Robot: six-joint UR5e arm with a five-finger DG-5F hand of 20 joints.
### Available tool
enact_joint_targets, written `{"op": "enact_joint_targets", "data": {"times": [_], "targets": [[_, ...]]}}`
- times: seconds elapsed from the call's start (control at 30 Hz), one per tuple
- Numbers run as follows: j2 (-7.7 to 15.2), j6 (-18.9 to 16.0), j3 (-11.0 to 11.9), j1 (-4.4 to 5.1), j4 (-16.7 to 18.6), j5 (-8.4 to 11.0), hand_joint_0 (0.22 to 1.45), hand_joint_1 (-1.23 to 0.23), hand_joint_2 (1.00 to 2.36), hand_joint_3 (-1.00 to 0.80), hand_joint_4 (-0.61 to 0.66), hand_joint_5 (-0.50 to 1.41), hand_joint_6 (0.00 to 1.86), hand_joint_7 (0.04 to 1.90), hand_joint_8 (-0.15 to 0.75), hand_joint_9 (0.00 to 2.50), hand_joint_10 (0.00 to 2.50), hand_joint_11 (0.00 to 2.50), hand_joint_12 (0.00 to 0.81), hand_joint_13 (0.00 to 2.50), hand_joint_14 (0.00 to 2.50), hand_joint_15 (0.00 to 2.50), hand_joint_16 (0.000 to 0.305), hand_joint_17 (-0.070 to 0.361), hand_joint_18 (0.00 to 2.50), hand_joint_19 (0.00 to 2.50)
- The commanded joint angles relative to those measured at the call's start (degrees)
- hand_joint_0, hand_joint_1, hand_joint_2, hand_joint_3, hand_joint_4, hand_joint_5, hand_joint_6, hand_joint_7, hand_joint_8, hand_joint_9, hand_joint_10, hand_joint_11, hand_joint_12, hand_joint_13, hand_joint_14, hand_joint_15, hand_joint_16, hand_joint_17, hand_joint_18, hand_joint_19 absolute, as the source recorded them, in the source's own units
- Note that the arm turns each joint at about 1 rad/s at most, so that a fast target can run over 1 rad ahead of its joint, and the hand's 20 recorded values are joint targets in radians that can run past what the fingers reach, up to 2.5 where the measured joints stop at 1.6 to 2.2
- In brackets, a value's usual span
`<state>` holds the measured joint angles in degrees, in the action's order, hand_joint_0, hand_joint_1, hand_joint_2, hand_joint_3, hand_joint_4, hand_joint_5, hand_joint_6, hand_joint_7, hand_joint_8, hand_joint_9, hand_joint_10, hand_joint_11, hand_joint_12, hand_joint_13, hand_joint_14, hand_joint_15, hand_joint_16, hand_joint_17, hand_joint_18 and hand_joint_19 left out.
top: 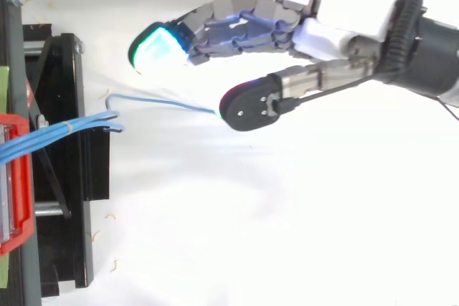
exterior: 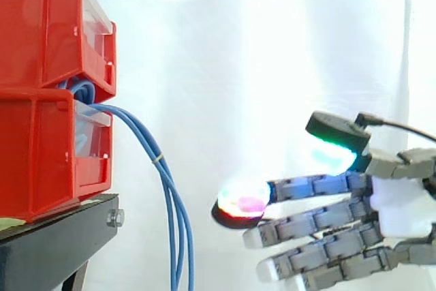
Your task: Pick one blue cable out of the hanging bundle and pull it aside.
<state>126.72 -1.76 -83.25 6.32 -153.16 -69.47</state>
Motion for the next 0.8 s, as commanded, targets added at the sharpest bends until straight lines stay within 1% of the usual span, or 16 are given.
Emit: {"op": "enact_joint_targets", "data": {"times": [0.0, 0.1, 0.13, 0.27, 0.37, 0.4, 0.47, 0.5, 0.57, 0.63, 0.67, 0.77], "targets": [[3.27, -1.49, 2.48, -0.08, 0.67, -0.93, 0.47, -0.69, 1.0, -0.5, 0.11, -0.2, 0.5, 0.58, 0.171, 0.46, 0.0, 0.0, 0.326, 0.39, 0.01, 0.27, 0.05, 0.113, 0.14, 0.43], [3.8, -2.37, 3.62, 0.01, 0.05, -1.02, 0.47, -0.69, 1.0, -0.5, 0.11, -0.19, 0.5, 0.59, 0.172, 0.46, 0.0, 0.0, 0.326, 0.39, 0.01, 0.27, 0.05, 0.113, 0.14, 0.42], [3.88, -2.37, 3.71, -0.08, 0.23, -0.93, 0.47, -0.68, 1.0, -0.5, 0.11, -0.19, 0.5, 0.59, 0.172, 0.46, 0.0, 0.0, 0.326, 0.39, 0.01, 0.27, 0.05, 0.114, 0.14, 0.42], [3.88, -1.4, 3.62, 0.1, 0.41, -0.84, 0.47, -0.68, 1.0, -0.5, 0.11, -0.19, 0.5, 0.59, 0.17, 0.47, 0.0, 0.0, 0.326, 0.4, 0.01, 0.27, 0.05, 0.113, 0.14, 0.42], [4.67, -1.05, 3.97, 0.1, 1.02, -0.75, 0.47, -0.69, 1.0, -0.5, 0.11, -0.19, 0.5, 0.59, 0.172, 0.47, 0.0, 0.0, 0.326, 0.4, 0.01, 0.27, 0.051, 0.114, 0.15, 0.43], [5.55, -0.96, 4.41, 0.1, 1.81, -0.67, 0.47, -0.69, 1.0, -0.5, 0.11, -0.19, 0.5, 0.59, 0.172, 0.47, 0.0, 0.0, 0.326, 0.4, 0.01, 0.27, 0.051, 0.114, 0.15, 0.43], [7.14, -1.14, 5.47, -0.08, 2.25, -0.93, 0.47, -0.68, 1.0, -0.5, 0.11, -0.19, 0.5, 0.59, 0.171, 0.47, 0.0, 0.0, 0.325, 0.4, 0.01, 0.27, 0.051, 0.114, 0.15, 0.43], [7.57, -1.14, 5.73, -0.08, 2.34, -1.02, 0.47, -0.68, 1.0, -0.5, 0.11, -0.19, 0.5, 0.59, 0.172, 0.47, 0.0, 0.0, 0.325, 0.4, 0.01, 0.27, 0.051, 0.114, 0.15, 0.43], [9.33, -1.49, 7.58, -0.17, 2.08, -1.1, 0.47, -0.68, 1.0, -0.5, 0.11, -0.19, 0.5, 0.59, 0.173, 0.47, 0.0, 0.0, 0.326, 0.41, 0.01, 0.28, 0.051, 0.114, 0.15, 0.43], [10.21, -1.84, 8.63, -0.17, 1.99, -1.37, 0.47, -0.68, 1.0, -0.5, 0.11, -0.19, 0.5, 0.59, 0.172, 0.47, 0.0, 0.0, 0.326, 0.41, 0.01, 0.28, 0.051, 0.114, 0.16, 0.43], [10.91, -2.28, 9.6, -0.17, 1.9, -1.72, 0.47, -0.68, 1.0, -0.5, 0.11, -0.19, 0.5, 0.59, 0.171, 0.47, 0.0, 0.0, 0.327, 0.41, 0.01, 0.28, 0.051, 0.115, 0.16, 0.43], [11.18, -2.11, 11.27, -0.17, 1.81, -1.81, 0.47, -0.68, 1.0, -0.5, 0.12, -0.19, 0.5, 0.59, 0.174, 0.48, 0.0, 0.0, 0.326, 0.41, 0.01, 0.28, 0.051, 0.115, 0.16, 0.43]]}}
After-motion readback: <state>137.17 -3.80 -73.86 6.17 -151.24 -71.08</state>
